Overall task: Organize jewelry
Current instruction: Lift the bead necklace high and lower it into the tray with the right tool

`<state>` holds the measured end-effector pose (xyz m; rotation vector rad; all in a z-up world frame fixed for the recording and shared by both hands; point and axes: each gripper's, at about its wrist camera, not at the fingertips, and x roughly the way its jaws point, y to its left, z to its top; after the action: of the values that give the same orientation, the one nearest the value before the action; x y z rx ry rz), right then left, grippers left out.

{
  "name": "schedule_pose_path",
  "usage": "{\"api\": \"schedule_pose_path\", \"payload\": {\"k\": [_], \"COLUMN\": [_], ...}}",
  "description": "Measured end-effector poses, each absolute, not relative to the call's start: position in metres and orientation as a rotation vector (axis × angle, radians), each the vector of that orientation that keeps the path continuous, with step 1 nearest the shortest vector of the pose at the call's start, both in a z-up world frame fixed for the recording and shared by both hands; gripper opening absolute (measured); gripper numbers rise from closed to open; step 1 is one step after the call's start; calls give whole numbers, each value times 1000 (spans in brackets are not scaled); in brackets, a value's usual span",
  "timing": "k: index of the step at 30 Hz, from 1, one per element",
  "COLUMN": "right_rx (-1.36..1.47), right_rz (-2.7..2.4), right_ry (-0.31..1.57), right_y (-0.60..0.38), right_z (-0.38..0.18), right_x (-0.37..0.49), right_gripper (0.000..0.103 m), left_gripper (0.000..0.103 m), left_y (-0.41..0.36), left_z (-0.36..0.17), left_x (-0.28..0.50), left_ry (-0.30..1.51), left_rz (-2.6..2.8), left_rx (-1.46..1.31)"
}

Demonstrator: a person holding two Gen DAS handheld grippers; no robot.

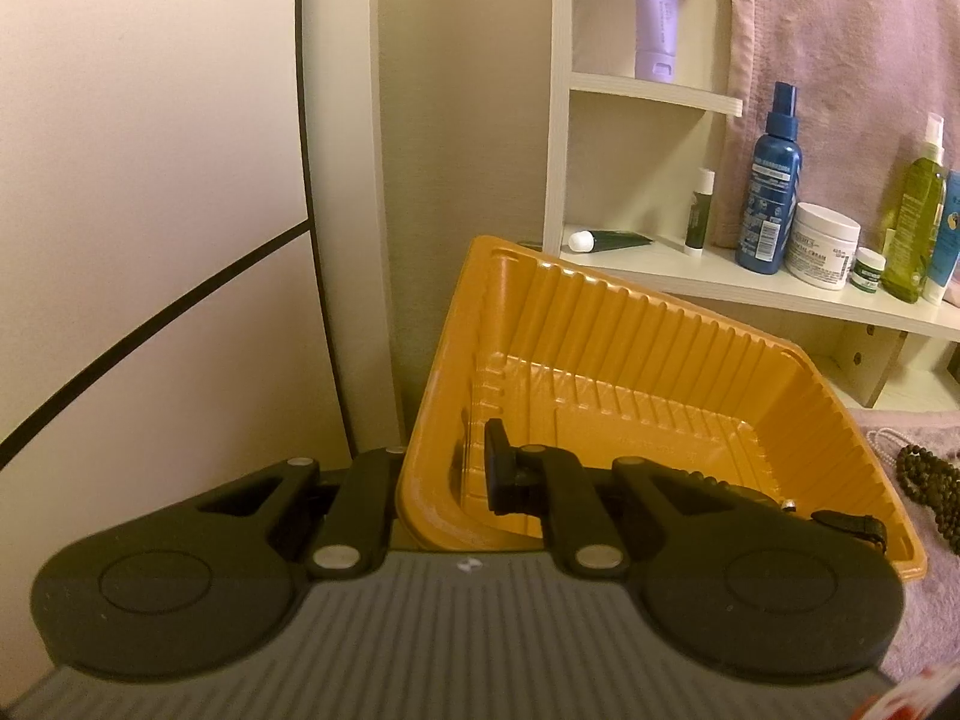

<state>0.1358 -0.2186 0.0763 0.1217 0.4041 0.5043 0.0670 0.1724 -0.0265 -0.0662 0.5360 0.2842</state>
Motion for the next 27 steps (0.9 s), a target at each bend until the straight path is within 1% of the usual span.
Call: {"api": "schedule_pose_path", "payload": {"k": [7,18,23,27], "right_rx": [152,226,259,256], "right_rz": [526,690,775,804], "right_ry": [375,269,280,326], "right_y": [-214,-171,-136,-111], "right_z": [101,138,137,122], "right_x": [129,140,148,153], "right_gripper": [7,7,7,7], "left_gripper": [11,11,11,11], "left_y": [172,172,172,174], "left_z": [-26,-25,-25,-26], "left_x": [66,66,65,65], "left_ry": [530,526,524,525], "left_rz": [281,279,275,273], "left_rx": [-65,-68,-74,-79]}}
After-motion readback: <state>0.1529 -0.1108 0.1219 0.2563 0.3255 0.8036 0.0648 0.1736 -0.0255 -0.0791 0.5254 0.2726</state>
